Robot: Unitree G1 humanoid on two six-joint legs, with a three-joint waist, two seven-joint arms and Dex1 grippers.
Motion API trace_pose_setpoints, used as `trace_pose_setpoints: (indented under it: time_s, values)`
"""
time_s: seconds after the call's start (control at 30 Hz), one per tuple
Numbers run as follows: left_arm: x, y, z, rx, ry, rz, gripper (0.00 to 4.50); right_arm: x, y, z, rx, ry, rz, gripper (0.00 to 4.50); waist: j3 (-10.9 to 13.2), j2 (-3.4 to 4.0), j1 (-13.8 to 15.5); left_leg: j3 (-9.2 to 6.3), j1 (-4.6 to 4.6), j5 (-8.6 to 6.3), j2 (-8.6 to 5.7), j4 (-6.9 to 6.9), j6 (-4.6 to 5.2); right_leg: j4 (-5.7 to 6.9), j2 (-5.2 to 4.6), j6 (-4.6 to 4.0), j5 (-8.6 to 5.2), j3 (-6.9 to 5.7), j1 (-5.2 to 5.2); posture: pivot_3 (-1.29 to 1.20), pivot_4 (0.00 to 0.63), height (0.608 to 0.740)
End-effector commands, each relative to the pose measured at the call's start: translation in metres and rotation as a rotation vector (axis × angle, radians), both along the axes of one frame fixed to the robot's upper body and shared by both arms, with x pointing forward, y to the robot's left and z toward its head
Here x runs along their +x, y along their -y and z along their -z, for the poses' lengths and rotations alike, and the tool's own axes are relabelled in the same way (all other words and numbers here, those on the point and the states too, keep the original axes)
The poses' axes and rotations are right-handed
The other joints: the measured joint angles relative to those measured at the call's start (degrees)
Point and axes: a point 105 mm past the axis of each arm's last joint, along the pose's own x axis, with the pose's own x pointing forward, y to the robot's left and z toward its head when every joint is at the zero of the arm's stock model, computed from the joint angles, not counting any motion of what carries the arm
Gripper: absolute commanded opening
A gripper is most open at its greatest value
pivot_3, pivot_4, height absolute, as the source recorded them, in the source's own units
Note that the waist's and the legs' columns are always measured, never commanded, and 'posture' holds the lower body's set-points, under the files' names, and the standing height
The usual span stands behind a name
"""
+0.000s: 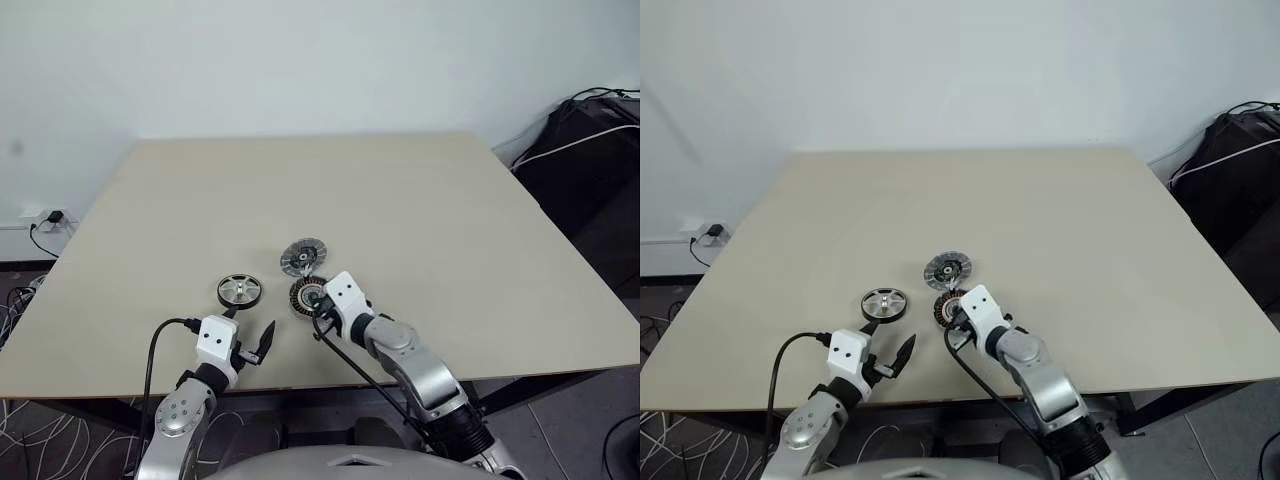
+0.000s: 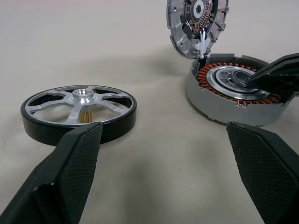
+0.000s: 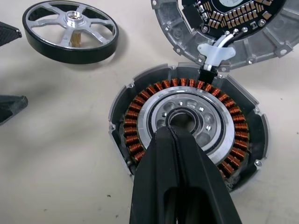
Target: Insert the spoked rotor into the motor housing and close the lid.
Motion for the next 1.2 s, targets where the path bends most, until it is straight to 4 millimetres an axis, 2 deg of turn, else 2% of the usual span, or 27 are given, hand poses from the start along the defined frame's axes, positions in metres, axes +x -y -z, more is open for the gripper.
trace_pose_setpoints:
  time_s: [0.03,0.23,0.47,0.67,0.83,0.97,1.2]
  values:
    - [0.005,0.005,-0.013,-0.007,0.054,0.014,4.5,0.008,0.001,-0.006,-0.001,0.03,0.015,0.03,0.0,0.0,0.01,0.0,0.0,0.0,0.0,0.0,0.0,0.0,0.0,0.0,0.0,0.0,0.0,0.0,0.0,0.74]
    - [0.005,0.006,-0.013,-0.008,0.054,0.013,4.5,0.011,0.0,-0.01,0.004,0.046,0.015,0.03,0.01,0.01,0.02,0.0,-0.02,0.0,0.0,0.0,0.0,-0.02,0.01,0.0,0.0,-0.01,-0.01,0.0,0.0,0.74]
    - [0.005,0.006,-0.013,-0.008,0.055,0.011,4.5,0.005,-0.004,-0.027,0.072,0.08,-0.031,0.03,0.02,0.0,0.03,0.0,-0.05,0.0,0.0,-0.01,0.0,-0.02,0.01,0.0,0.0,-0.01,-0.04,0.0,0.0,0.74]
    - [0.007,0.003,-0.016,-0.012,0.07,-0.004,4.5,0.02,0.005,-0.05,0.166,0.186,0.105,0.03,0.03,0.0,0.01,0.0,-0.05,0.0,0.0,-0.01,0.0,-0.02,0.01,0.0,0.0,0.0,-0.03,0.0,0.0,0.74]
    - [0.019,-0.021,-0.026,0.028,0.137,-0.169,4.5,0.014,0.012,-0.049,0.159,0.202,0.101,0.03,0.04,-0.04,0.11,-0.01,-0.06,0.0,-0.01,-0.01,0.0,-0.05,0.01,0.0,0.0,-0.01,-0.03,0.0,0.0,0.74]
    - [0.027,-0.039,-0.019,-0.067,0.027,-0.315,4.5,0.01,0.019,-0.043,0.144,0.187,0.119,0.03,0.04,-0.03,0.12,-0.04,-0.06,0.0,-0.01,0.0,0.0,-0.01,0.02,0.03,0.02,-0.04,-0.03,0.0,0.0,0.74]
    - [0.036,-0.039,-0.014,-0.302,-0.143,-0.342,4.5,0.004,0.024,-0.038,0.13,0.172,0.139,0.03,0.07,-0.13,0.03,-0.04,-0.06,0.0,-0.01,0.04,0.0,-0.01,0.05,0.06,0.03,-0.05,-0.01,0.0,0.0,0.74]
